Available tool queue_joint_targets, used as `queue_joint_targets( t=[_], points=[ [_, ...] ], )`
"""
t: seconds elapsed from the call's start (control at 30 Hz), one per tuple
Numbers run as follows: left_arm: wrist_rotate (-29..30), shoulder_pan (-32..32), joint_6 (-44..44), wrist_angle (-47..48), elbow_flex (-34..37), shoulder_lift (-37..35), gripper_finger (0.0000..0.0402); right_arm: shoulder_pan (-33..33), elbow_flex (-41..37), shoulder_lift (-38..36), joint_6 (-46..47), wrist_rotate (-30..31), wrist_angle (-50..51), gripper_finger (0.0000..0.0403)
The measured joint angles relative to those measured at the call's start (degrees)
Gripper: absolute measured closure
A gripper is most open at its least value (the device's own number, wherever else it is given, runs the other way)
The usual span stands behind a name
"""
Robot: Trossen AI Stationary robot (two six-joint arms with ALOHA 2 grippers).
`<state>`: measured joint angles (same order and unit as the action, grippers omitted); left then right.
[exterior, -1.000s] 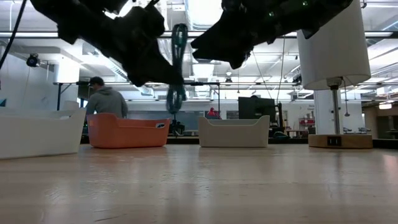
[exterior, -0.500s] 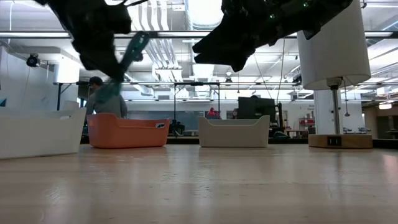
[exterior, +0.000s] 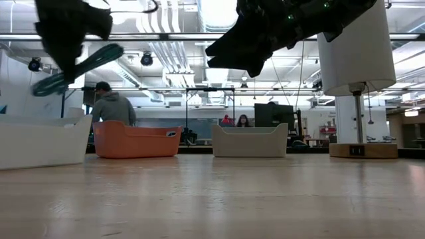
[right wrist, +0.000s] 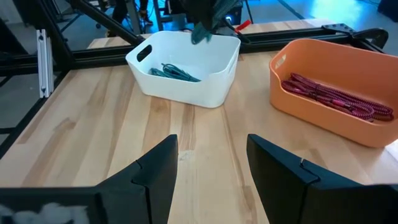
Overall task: Pick & Place USB Port
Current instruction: Put the blue USB cable into the white bin
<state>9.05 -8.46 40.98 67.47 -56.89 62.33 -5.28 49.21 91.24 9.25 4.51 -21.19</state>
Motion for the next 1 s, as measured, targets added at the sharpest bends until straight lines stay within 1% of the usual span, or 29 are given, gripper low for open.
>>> queue_joint_targets(
  t=[0.13, 0.23, 0.43, 0.6, 0.77, 0.9, 1.0],
  points=[
    [-2.89, -1.75, 5.68, 5.23, 0.93, -0.02, 0.0381, 0.02, 0.00, 0.00, 0.23, 0.02, 0.00, 0.0213],
    [-3.60, -3.84, 10.00, 8.72, 1.01, -0.07, 0.0381, 0.00, 0.00, 0.00, 0.23, 0.02, 0.00, 0.0213],
    [-5.57, -8.56, 16.38, 10.50, 2.41, -0.28, 0.0381, 0.02, 0.00, 0.00, 0.23, 0.02, 0.00, 0.0213],
    [-6.21, -10.77, 19.57, 9.47, 6.57, -0.26, 0.0381, 0.01, 0.00, 0.00, 0.28, 0.02, 0.00, 0.0213],
    [-12.50, -11.00, 20.00, 4.73, 11.96, -0.24, 0.0381, 0.02, 0.00, 0.00, 1.49, 0.02, 0.00, 0.0213],
    [-16.40, -11.00, 20.20, 0.78, 16.44, -0.24, 0.0380, 0.00, 0.00, 0.00, 1.42, 0.02, 0.00, 0.0213],
    [-16.98, -11.00, 19.85, -0.97, 19.29, -0.24, 0.0380, 0.02, 0.00, 0.00, 1.34, 0.02, 0.00, 0.0213]
  ],
)
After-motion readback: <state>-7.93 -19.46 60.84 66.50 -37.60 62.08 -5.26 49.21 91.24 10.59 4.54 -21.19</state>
